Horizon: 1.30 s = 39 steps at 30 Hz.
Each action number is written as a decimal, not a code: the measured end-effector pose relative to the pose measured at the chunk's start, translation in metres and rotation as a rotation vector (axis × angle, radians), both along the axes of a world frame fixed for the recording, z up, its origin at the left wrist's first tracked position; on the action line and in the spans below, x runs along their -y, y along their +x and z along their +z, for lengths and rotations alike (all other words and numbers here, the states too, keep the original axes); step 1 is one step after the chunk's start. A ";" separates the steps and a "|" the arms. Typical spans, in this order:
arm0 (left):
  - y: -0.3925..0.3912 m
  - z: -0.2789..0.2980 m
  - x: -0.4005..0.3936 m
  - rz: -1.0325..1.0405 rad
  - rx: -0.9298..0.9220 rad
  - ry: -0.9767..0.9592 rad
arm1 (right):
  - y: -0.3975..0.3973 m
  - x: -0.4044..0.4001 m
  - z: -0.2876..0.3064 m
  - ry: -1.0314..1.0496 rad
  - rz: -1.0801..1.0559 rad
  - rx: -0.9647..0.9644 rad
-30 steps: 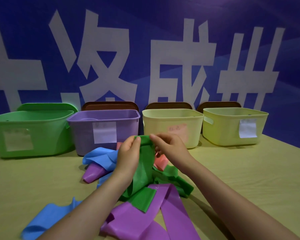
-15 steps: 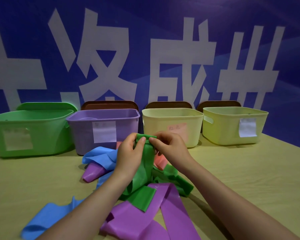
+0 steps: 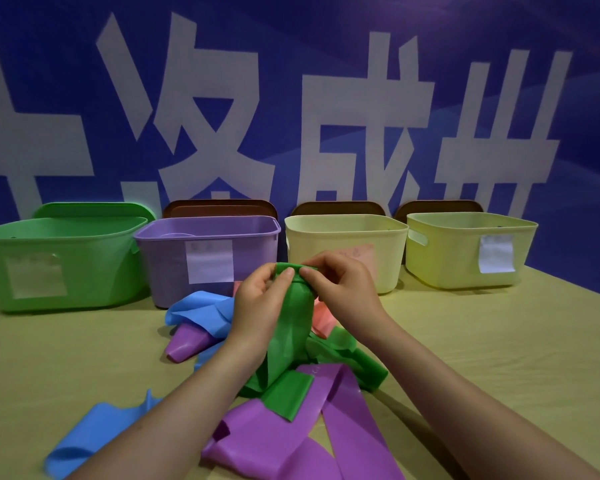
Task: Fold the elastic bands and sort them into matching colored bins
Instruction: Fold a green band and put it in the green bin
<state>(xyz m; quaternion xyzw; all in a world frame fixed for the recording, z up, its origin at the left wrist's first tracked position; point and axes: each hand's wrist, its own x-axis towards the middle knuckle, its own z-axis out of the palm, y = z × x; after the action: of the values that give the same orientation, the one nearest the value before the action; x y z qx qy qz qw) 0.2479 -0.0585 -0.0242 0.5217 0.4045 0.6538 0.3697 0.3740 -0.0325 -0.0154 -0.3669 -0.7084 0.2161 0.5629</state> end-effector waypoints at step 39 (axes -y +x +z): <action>0.009 0.002 -0.001 -0.254 0.047 -0.332 | 0.022 -0.005 0.012 -0.253 0.023 -0.073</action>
<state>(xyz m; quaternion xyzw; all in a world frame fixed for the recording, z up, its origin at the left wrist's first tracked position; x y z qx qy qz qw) 0.2573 -0.0575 -0.0223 0.4851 0.4292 0.5382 0.5393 0.3964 -0.0272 -0.0037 -0.4187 -0.6588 0.3233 0.5350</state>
